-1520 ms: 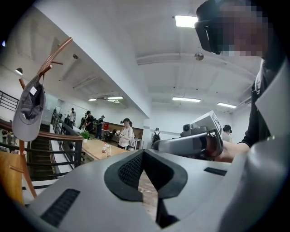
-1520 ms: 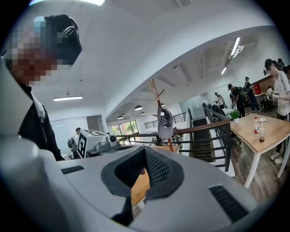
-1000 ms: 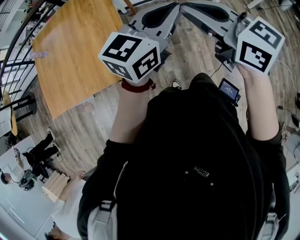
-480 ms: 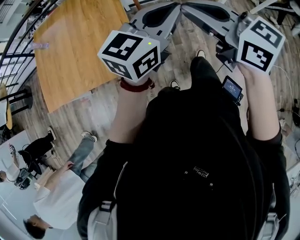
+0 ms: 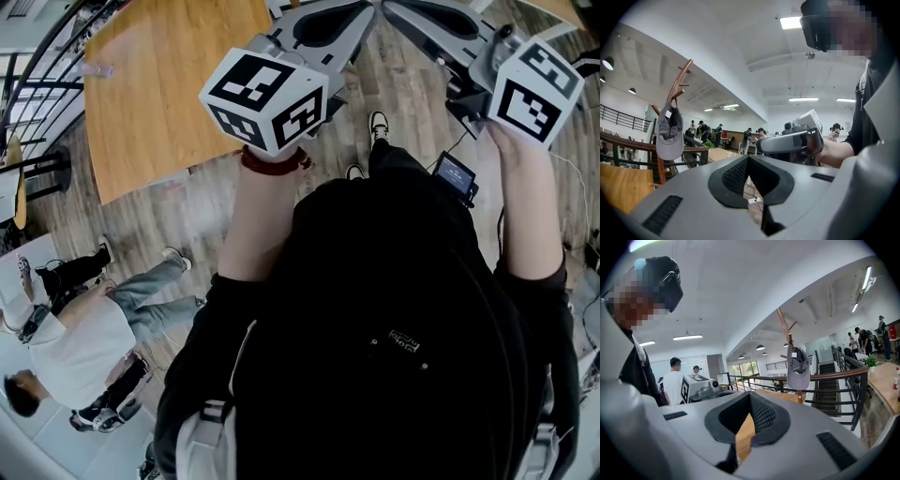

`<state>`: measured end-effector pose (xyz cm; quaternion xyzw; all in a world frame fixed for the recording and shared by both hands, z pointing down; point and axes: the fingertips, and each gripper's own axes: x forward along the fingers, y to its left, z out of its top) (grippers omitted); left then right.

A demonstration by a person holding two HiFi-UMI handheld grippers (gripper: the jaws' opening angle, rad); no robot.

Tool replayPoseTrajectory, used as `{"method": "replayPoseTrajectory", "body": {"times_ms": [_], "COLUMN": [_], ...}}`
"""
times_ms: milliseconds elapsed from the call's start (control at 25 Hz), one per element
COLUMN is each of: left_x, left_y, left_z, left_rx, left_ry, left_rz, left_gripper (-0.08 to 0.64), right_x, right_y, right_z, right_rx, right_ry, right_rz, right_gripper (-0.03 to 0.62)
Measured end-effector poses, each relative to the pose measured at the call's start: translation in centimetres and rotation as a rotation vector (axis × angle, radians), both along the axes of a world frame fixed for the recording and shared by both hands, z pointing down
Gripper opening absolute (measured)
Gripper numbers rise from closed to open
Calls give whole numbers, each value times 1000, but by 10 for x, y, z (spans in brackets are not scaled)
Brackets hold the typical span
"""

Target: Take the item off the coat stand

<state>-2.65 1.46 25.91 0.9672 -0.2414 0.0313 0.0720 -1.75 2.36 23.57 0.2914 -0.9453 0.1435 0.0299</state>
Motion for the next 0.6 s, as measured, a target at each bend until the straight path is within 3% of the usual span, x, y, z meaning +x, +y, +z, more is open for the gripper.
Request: {"method": "replayPoseTrajectory", "body": {"times_ms": [280, 480, 600], "left_x": [-70, -64, -60], "left_y": [-37, -68, -103], "left_z": [-45, -36, -47], "left_rx": [-4, -31, -18], "left_ry": [34, 71, 76], "left_rz": [-72, -82, -81], "left_gripper": [3, 3, 3], "right_x": [-44, -39, -40], "right_y": [-38, -77, -112], "right_z": [-43, -21, -33], "right_rx": [24, -41, -31], "right_ry": [13, -33, -7], "right_rz": [-17, -45, -73], "right_gripper": [15, 15, 15]}}
